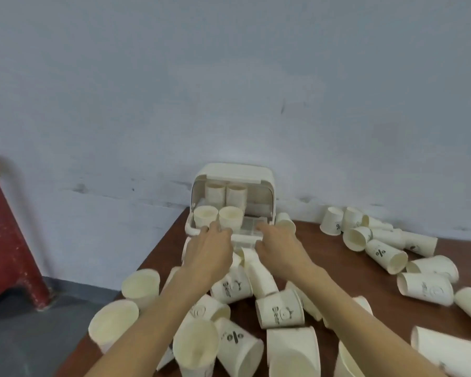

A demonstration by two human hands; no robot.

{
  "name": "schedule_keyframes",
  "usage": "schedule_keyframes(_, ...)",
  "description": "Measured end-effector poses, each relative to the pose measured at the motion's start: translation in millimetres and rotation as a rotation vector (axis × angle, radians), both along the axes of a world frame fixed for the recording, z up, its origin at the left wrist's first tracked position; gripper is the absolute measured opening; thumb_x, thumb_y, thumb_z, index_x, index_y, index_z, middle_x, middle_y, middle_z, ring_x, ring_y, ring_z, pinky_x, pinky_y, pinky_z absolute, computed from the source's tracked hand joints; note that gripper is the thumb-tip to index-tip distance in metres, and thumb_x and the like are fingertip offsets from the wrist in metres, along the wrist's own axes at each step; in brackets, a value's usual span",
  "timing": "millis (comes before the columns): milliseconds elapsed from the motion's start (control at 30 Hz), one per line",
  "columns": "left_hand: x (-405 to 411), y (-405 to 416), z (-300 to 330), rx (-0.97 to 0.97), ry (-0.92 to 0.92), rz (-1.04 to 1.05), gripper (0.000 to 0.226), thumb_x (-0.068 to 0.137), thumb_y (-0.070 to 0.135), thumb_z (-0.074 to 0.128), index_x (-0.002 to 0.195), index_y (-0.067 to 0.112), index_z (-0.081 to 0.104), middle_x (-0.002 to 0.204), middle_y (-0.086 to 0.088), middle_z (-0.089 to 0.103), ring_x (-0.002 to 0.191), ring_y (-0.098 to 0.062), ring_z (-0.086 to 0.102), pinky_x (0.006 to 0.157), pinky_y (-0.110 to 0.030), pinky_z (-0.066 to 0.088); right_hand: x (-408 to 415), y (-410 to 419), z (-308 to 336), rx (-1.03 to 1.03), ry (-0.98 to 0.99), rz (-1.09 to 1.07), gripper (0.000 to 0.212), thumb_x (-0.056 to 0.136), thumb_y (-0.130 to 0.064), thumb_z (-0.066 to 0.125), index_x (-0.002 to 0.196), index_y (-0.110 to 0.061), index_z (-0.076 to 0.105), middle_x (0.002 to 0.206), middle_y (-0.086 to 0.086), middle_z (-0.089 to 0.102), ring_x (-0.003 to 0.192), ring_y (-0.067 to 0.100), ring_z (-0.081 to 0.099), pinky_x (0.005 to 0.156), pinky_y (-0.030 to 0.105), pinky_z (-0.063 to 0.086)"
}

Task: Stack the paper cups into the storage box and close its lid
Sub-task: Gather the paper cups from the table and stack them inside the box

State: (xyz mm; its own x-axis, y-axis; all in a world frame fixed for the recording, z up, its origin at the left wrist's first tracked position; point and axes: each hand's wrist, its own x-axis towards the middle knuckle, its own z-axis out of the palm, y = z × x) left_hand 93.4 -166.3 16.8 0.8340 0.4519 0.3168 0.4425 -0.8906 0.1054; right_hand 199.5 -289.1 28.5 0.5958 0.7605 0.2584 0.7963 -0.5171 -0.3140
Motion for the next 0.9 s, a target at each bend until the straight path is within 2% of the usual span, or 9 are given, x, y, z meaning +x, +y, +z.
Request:
schedule_keyframes(133,-21.8,-34.1,-7.6,-0.079,-0.083,-0.029,0.031,0.097,0.021,0.039,0.125,0.023,0.053,0.119,-0.004,0.05,0.109,-0.023,0.049,0.068,-0.032,0.037,-15.9,-38.5,-2.6,0.04,0.005,-0.053,0.029,0.088,-0.017,0.044,0.114,-0.017,0.056,0.102,0.004,0.063,0.092,0.029,0.059,0.073,0.04,0.049)
schedule_keyframes(267,-40.5,-56.6,-19.2,-0.166,-0.164,-0.051,0.033,0.098,0.026,0.038,0.126,0.027,0.053,0.117,0.002,0.051,0.107,-0.019,0.05,0.076,-0.036,0.048,-35.1,-67.9,-9.9,0.057,0.022,-0.067,0.041,0.09,-0.025,0.044,0.13,-0.024,0.052,0.107,0.001,0.065,0.103,0.026,0.058,0.082,0.04,0.048)
schedule_keyframes(467,-71.0,-70.6,-29.2,-0.233,-0.2,-0.048,0.036,0.1,0.031,0.038,0.133,0.03,0.049,0.12,0.007,0.049,0.11,-0.014,0.049,0.085,-0.033,0.047,-74.4,-83.6,-23.4,0.071,0.036,-0.066,0.037,0.095,-0.028,0.045,0.131,-0.026,0.051,0.105,-0.005,0.062,0.102,0.016,0.056,0.081,0.033,0.045)
schedule_keyframes(567,-90.8,-64.3,-37.7,-0.247,-0.219,-0.053,0.034,0.099,0.034,0.039,0.13,0.031,0.051,0.115,0.01,0.048,0.106,-0.01,0.049,0.083,-0.029,0.046,-97.0,-81.9,-29.7,0.106,0.067,-0.08,0.036,0.096,-0.029,0.044,0.131,-0.026,0.05,0.104,-0.006,0.06,0.1,0.014,0.056,0.084,0.033,0.046)
schedule_keyframes(767,-130.3,-40.2,-42.2,-0.263,-0.261,-0.054,0.034,0.098,0.037,0.039,0.131,0.037,0.047,0.119,0.015,0.047,0.107,-0.005,0.048,0.077,-0.023,0.045,-147.2,-59.7,-39.4,0.159,0.048,-0.079,0.033,0.098,-0.031,0.042,0.129,-0.031,0.05,0.096,-0.013,0.054,0.093,0.008,0.05,0.08,0.026,0.043)
schedule_keyframes(900,-153.8,-18.4,-42.1,-0.285,-0.28,-0.031,0.033,0.097,0.036,0.041,0.128,0.035,0.051,0.114,0.015,0.047,0.097,-0.004,0.05,0.075,-0.024,0.047,-174.8,-38.5,-43.8,0.167,0.058,-0.055,0.036,0.097,-0.032,0.042,0.132,-0.034,0.05,0.1,-0.013,0.055,0.098,0.009,0.051,0.08,0.026,0.041)
